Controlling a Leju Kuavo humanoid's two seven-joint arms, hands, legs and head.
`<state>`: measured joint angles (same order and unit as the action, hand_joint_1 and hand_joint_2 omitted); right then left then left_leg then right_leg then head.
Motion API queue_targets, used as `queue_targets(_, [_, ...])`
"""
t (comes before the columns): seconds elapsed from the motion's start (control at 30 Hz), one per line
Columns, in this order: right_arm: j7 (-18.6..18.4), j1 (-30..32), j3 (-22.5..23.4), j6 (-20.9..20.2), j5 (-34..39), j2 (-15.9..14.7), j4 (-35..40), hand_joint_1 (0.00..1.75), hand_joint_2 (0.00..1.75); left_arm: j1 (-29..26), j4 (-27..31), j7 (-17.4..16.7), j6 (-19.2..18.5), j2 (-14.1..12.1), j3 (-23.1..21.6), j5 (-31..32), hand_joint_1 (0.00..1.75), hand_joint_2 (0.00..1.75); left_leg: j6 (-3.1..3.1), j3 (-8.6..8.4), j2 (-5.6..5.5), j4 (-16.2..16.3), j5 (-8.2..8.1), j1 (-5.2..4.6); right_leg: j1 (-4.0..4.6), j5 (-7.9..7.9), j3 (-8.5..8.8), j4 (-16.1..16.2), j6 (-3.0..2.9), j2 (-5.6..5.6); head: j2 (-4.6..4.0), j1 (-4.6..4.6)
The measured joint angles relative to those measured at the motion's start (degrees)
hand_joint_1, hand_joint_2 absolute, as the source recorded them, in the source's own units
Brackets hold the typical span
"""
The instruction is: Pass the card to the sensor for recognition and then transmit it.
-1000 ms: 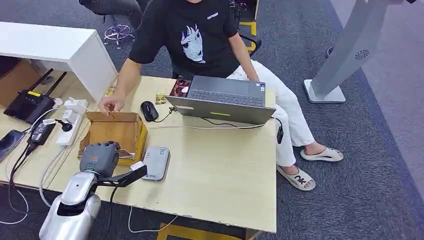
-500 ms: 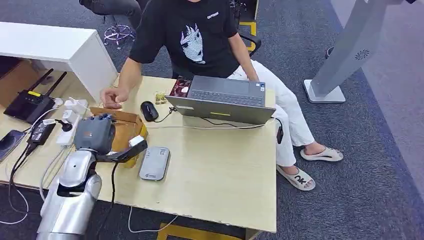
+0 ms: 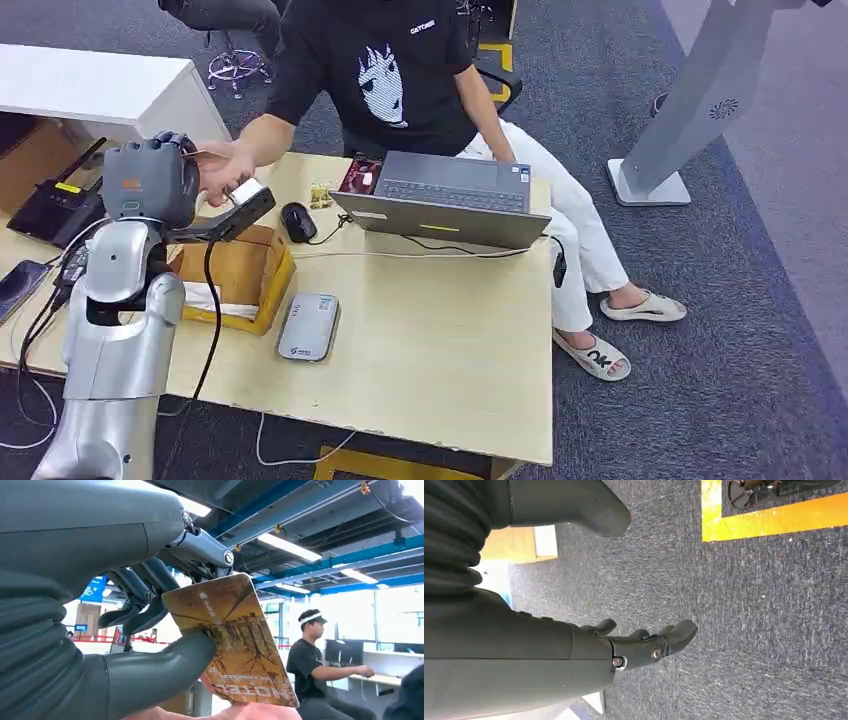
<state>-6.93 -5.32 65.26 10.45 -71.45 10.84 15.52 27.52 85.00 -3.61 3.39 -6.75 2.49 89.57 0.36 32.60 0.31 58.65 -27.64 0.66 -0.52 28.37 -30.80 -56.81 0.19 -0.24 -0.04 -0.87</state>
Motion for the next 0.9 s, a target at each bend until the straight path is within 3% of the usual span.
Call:
queue_targets(0.1, [0.0, 0.0, 0.02, 0.0, -0.02, 0.0, 0.0, 0.0, 1.75, 0.22, -0.33, -0.15, 0.0, 0.0, 0.02, 0.0, 1.75, 1.75, 0.0, 0.0, 0.0, 0.0, 0.0, 0.0, 0.0, 0.0, -0.01, 0.0, 0.0, 0.01, 0.0, -0.02])
queue_targets(0.13, [-0.02, 0.0, 0.02, 0.0, -0.02, 0.0, 0.0, 0.0, 1.75, 0.31, -0.48, -0.33, 0.0, 0.0, 0.04, 0.0, 0.03, 1.75, 0.0, 0.01, 0.0, 0.0, 0.0, 0.0, 0.0, 0.0, -0.01, 0.0, 0.0, 0.01, -0.02, 0.0])
queue_targets(0.43, [-0.17, -0.05, 0.22, -0.07, -0.11, 0.0, 0.0, 0.0, 1.75, 0.75, -0.87, -0.94, 2.14, 1.05, 1.18, 0.0, 0.0, 1.75, 0.0, 0.01, 0.0, 0.0, 0.0, -0.01, 0.0, 0.0, 0.0, 0.0, 0.0, 0.01, 0.0, 0.0])
queue_targets(0.7, [0.15, -0.09, 0.9, -0.04, 0.04, 0.0, 0.0, 0.0, 1.75, -2.86, 1.95, -1.7, 4.18, 1.33, 1.2, 0.0, 0.0, 1.75, 0.0, 0.01, 0.01, 0.0, 0.0, 0.0, -0.01, 0.0, -0.03, 0.01, 0.0, 0.02, -0.02, -0.02])
queue_targets(0.9, [0.15, -0.09, 1.75, 0.15, 1.0, 0.0, 0.0, 0.0, 1.75, -9.95, 8.55, 4.08, 9.59, 3.0, 1.05, -0.13, 0.0, 1.75, 0.0, 0.02, 0.07, 0.0, -0.03, -0.01, -0.01, 0.01, -0.04, 0.02, 0.01, 0.12, -0.02, 0.0])
